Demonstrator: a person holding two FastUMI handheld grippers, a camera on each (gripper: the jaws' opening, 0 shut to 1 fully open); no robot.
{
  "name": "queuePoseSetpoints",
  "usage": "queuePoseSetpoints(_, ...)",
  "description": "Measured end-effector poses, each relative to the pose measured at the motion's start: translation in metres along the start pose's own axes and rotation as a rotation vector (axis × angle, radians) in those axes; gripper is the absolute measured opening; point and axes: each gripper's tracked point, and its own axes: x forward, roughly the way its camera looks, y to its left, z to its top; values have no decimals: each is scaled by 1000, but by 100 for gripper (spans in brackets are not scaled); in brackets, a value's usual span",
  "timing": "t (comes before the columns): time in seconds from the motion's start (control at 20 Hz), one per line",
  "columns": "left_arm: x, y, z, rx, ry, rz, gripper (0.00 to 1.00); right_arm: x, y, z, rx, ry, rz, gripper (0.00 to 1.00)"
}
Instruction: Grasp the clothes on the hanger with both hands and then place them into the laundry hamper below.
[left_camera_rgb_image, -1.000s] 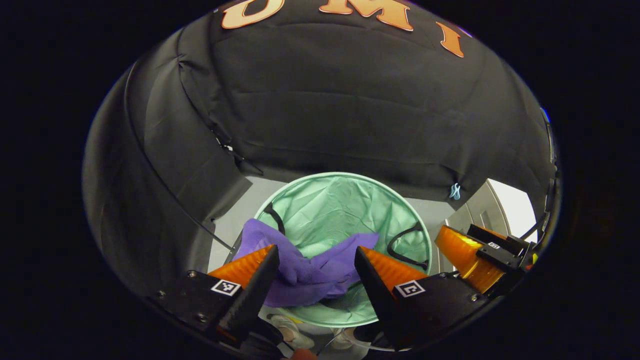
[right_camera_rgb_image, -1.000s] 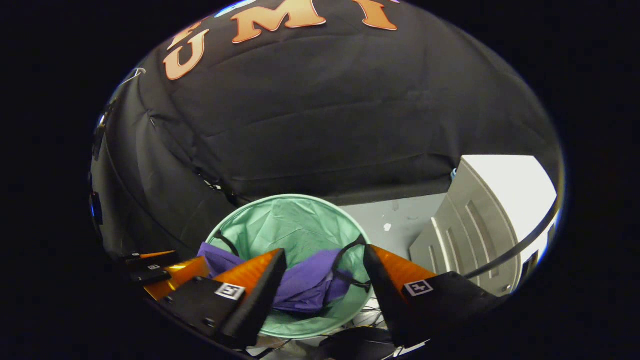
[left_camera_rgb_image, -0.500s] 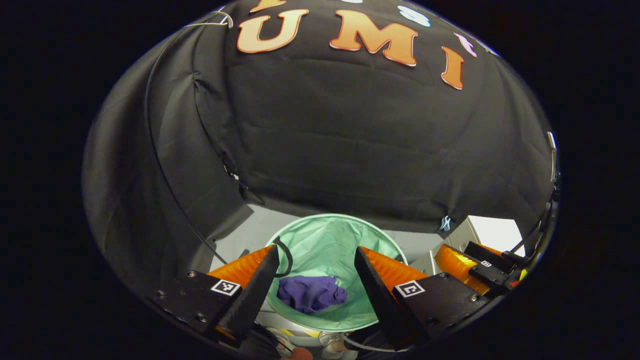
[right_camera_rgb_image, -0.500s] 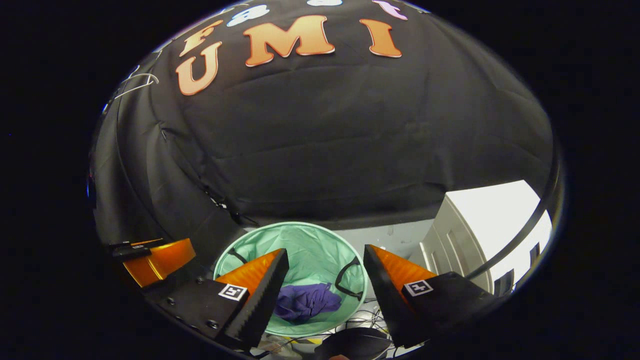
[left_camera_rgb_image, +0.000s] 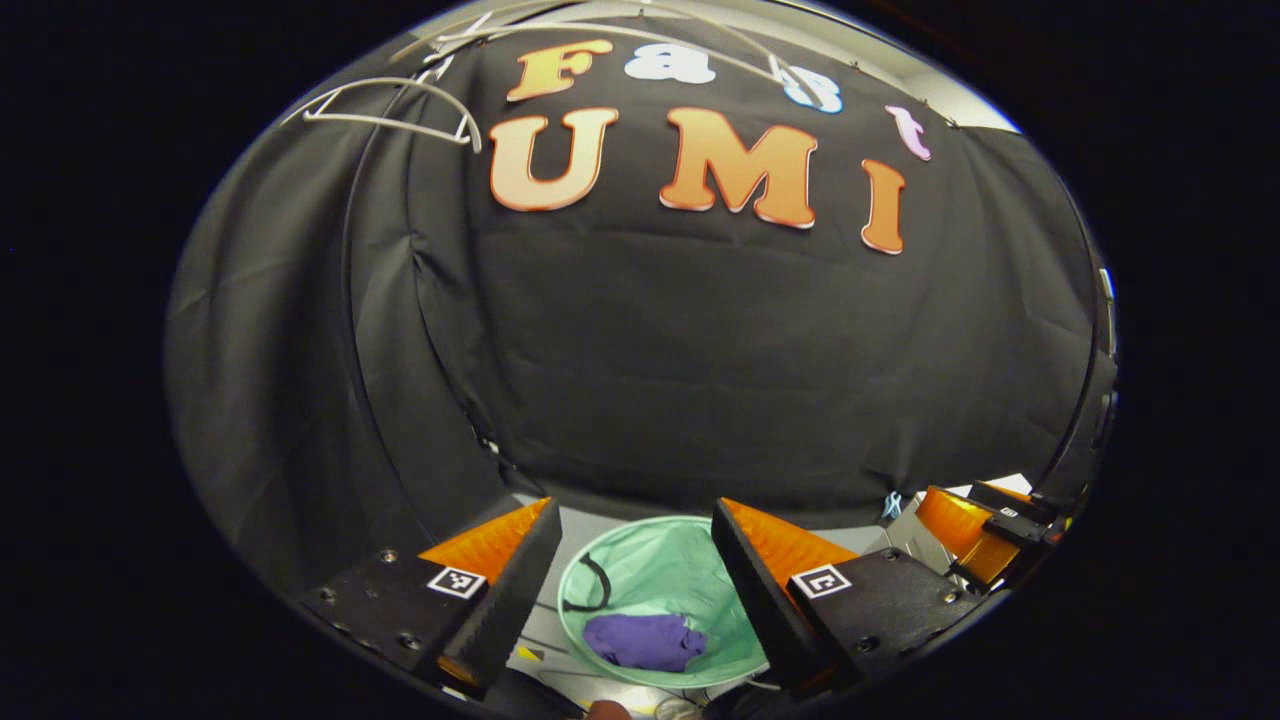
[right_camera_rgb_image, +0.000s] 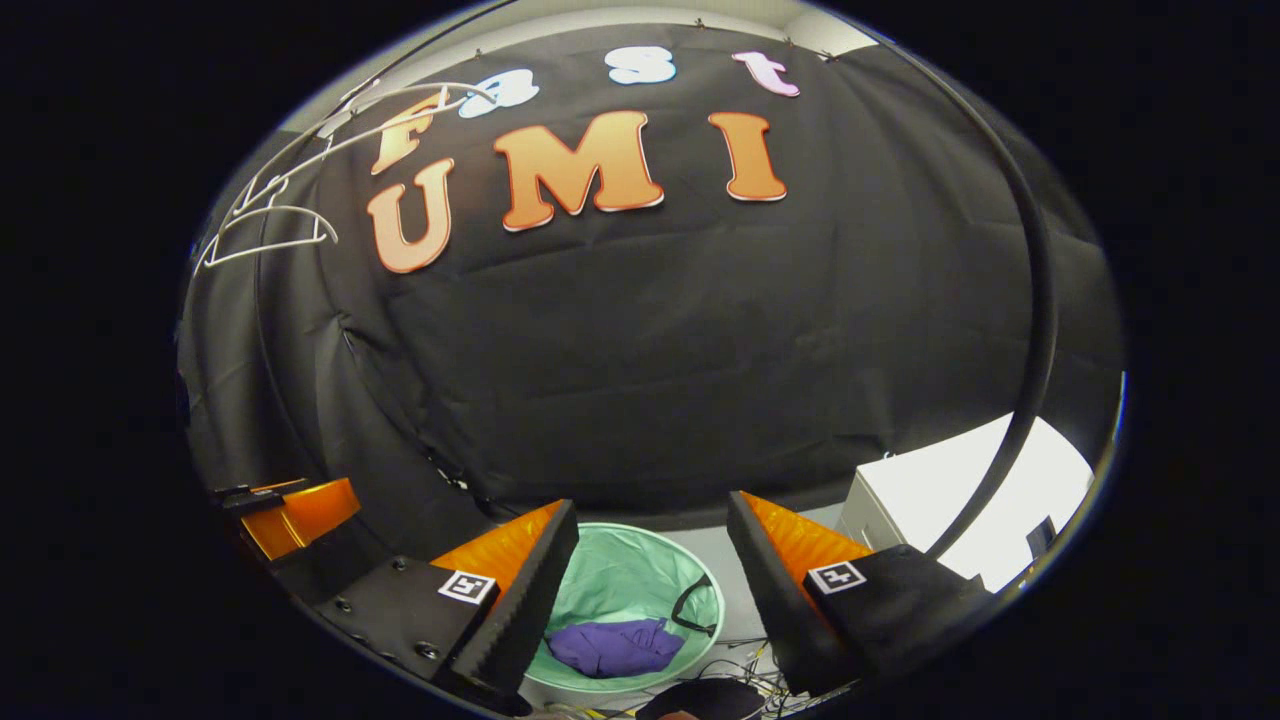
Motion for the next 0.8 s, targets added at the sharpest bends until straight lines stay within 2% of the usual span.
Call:
queuePoseSetpoints(0.4, -36, 0, 54, -2, -162, -13, 95, -40, -11, 69, -6, -186, -15, 98)
queuePoseSetpoints(0.55, -48, 3, 71, -20, -222, -5, 95, -58, -16, 81, -15, -235, -20, 98)
queuePoseSetpoints(0.6, -50, 4, 74, -27, -231, -5, 92, -63, -18, 83, -18, -246, -18, 98)
queuePoseSetpoints(0.75, -52, 7, 78, -29, -243, 0, 92, -74, -19, 82, -14, -265, -7, 98)
queuePoseSetpoints(0.8, -54, 7, 77, -29, -242, 2, 95, -74, -18, 82, -12, -267, -4, 98)
